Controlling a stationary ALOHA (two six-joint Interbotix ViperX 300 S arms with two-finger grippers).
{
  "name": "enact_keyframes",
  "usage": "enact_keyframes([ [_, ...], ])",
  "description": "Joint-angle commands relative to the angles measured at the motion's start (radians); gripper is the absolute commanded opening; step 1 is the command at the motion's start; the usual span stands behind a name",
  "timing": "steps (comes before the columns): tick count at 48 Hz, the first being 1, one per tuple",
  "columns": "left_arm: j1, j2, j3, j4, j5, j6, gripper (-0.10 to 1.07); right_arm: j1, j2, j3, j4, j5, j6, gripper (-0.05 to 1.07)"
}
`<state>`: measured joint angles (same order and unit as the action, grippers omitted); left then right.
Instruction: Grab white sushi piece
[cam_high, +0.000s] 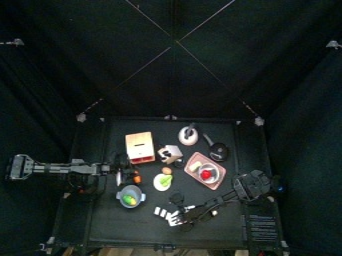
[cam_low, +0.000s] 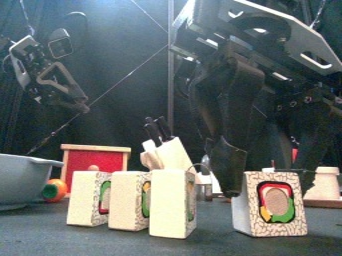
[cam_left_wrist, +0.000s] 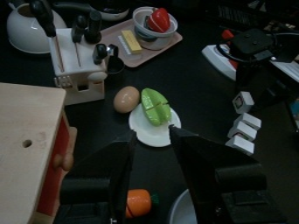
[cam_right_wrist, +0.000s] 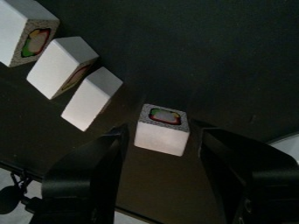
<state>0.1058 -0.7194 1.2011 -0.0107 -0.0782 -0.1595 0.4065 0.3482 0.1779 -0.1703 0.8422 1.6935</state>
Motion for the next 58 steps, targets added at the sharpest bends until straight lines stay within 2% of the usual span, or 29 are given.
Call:
enact_keyframes([
  [1,-0.002,0.002,-0.017,0.0,-0.005,0.002,0.77,-0.006,-0.021,-0.005,-0.005,-0.006,0.0,0.89],
  [17,-0.002,0.002,-0.017,0.0,-0.005,0.002,0.77,-0.006,-0.021,0.009,-0.015,-0.006,-0.002,0.86],
  [34,-0.002,0.002,-0.017,0.0,-0.005,0.003,0.77,-0.006,-0.035,0.006,-0.038,-0.002,-0.026,0.69],
  [44,-0.002,0.002,-0.017,0.0,-0.005,0.002,0.77,0.002,-0.08,0.003,-0.063,0.006,-0.083,0.68],
  [58,-0.002,0.002,-0.017,0.0,-0.005,0.002,0.77,0.002,-0.084,0.012,-0.061,0.012,-0.089,0.68],
])
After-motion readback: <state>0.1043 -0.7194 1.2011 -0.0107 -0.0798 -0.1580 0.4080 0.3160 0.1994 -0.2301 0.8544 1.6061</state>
